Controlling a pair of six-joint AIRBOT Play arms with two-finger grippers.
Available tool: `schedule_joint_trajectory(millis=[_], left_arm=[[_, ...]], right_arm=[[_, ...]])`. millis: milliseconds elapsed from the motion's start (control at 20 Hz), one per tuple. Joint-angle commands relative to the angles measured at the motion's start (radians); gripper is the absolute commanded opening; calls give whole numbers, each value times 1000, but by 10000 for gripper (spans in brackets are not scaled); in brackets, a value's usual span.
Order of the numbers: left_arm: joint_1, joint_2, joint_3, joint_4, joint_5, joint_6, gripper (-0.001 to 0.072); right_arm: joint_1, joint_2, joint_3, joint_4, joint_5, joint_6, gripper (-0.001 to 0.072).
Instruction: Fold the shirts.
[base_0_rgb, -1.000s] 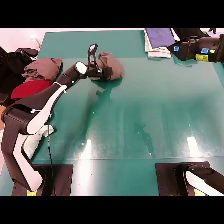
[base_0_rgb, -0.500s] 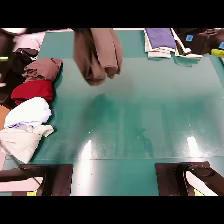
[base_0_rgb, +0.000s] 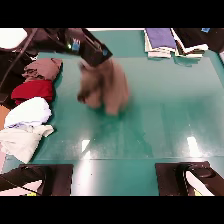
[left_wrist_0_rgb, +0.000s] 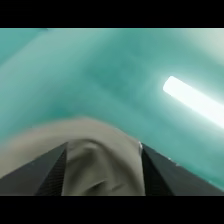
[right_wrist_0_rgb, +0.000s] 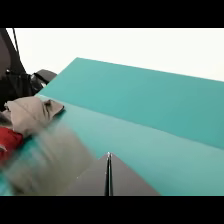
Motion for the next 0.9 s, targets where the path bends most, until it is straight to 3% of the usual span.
schedule_joint_trajectory(millis=[0, 100, 250, 400, 550, 850], left_arm=[[44, 13, -37, 83, -90, -101, 528], [146, 13, -56, 89, -134, -153, 528], [269, 7, -200, 88, -94, -200, 528], [343, -6, -453, 82, 73, -204, 528], [373, -72, -612, 45, 177, -230, 528], [373, -255, -628, -98, 185, -228, 529]], right_arm=[[1, 29, 0, 0, -2, 0, 14], [1, 38, 0, 0, -2, 0, 14], [1, 31, 0, 2, 5, 1, 14], [1, 3, 0, 2, 40, 1, 14], [2, -40, 0, 2, 93, 1, 14], [2, -125, 0, 1, 147, 2, 14]])
